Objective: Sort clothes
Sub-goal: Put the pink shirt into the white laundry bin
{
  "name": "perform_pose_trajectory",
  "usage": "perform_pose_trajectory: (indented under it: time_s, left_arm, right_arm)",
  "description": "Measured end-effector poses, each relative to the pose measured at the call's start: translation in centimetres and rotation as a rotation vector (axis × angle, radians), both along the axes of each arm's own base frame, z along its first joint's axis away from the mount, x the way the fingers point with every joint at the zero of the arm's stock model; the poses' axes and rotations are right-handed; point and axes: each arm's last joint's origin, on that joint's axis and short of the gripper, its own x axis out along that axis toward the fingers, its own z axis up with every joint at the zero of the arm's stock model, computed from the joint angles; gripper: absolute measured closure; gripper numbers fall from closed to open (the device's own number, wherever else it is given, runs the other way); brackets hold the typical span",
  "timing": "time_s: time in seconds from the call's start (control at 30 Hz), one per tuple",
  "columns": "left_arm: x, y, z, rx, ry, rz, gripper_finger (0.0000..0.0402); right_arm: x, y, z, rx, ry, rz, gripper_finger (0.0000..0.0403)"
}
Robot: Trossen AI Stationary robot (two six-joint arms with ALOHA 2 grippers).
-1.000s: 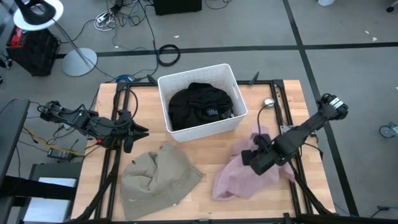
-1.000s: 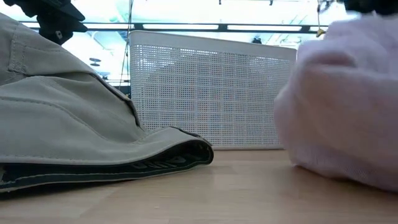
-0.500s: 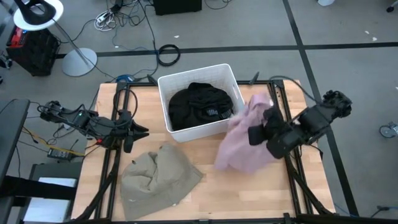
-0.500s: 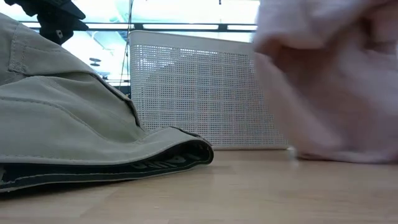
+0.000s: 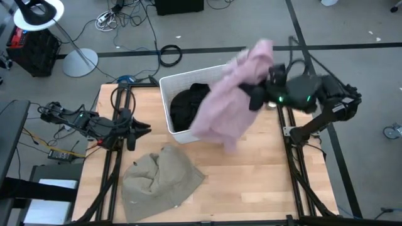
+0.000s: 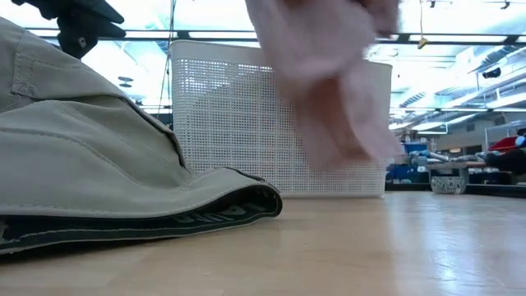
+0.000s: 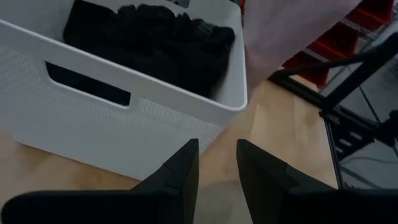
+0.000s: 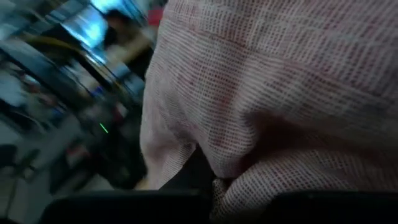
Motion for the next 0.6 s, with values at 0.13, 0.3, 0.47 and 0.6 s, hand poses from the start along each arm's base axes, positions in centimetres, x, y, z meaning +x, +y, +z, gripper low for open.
perform_pose_trajectory:
  time_s: [0.13, 0.3, 0.47, 0.6]
  left_arm:
    - [0.0, 0.1, 0.1, 0.007, -0.01, 0.022, 0.0289]
    - [0.0, 0.1, 0.1, 0.008, -0.017, 0.031, 0.0289]
    - [0.1, 0.1, 0.3, 0.004, -0.039, 0.042, 0.0289]
    - [0.1, 0.1, 0.3, 0.005, -0.043, 0.06, 0.0289]
  right_arm:
    - [0.8, -2.0, 2.6, -0.151, -0.142, 0.048, 0.0377]
    - [1.0, -4.7, 4.2, -0.266, -0.248, 0.042, 0.0372]
    - [1.1, -6.6, 4.9, -0.35, -0.282, 0.018, 0.0378]
    - [1.8, -7.7, 4.7, -0.378, -0.279, 0.043, 0.0378]
